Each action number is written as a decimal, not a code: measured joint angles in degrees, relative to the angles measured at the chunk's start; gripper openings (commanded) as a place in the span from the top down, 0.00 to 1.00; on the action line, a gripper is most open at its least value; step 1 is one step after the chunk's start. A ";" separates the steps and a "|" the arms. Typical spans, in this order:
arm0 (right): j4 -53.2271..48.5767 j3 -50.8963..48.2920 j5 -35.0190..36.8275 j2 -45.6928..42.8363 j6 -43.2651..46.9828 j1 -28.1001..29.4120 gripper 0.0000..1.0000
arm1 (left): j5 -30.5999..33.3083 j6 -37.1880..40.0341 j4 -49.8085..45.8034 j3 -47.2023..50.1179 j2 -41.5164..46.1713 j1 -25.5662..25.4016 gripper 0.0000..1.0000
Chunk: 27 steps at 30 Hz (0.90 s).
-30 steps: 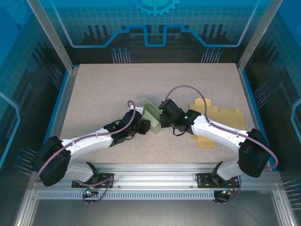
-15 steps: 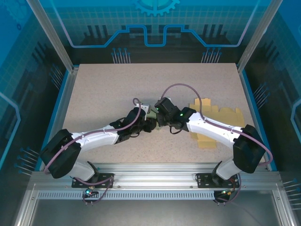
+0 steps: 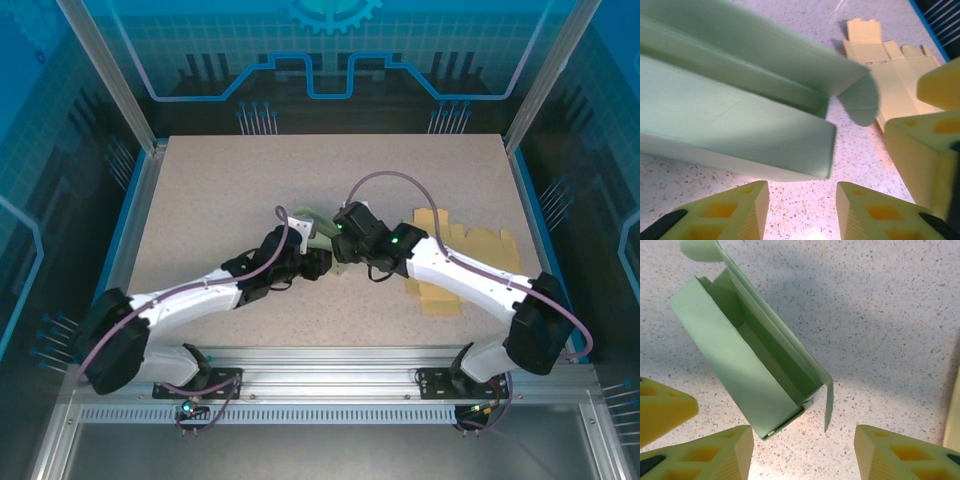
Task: Fold the paper box
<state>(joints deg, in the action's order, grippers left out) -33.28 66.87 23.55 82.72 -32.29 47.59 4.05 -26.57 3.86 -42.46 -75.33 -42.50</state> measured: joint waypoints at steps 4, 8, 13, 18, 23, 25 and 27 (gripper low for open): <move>-1.05 0.00 -0.20 -3.80 -0.04 0.00 0.42 | -0.94 3.39 -4.55 -3.13 4.74 1.07 0.55; -2.36 0.00 -0.87 -5.77 -0.26 0.00 0.41 | -3.17 10.43 -9.90 -7.56 6.95 6.84 0.49; -4.59 0.00 -2.25 -5.49 -1.16 -0.02 0.41 | -9.77 24.50 -16.26 -14.99 4.20 18.03 0.45; -6.38 1.03 -3.93 -2.91 -2.21 -0.42 0.32 | -20.11 38.25 -20.61 -21.24 -4.26 25.92 0.43; -7.41 2.64 -4.70 0.13 -2.97 -1.36 0.43 | -27.41 48.96 -26.84 -28.24 -14.82 28.74 0.41; -7.43 3.28 -4.96 1.33 -3.43 -2.01 0.45 | -29.31 52.15 -28.81 -30.56 -18.21 28.72 0.41; -7.45 3.65 -5.29 2.21 -3.69 -2.64 0.46 | -30.95 54.21 -30.38 -32.26 -20.61 28.68 0.41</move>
<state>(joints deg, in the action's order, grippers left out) -40.73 70.52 18.26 84.93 -35.99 44.95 -26.89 27.64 -26.52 -74.72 -95.94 -13.82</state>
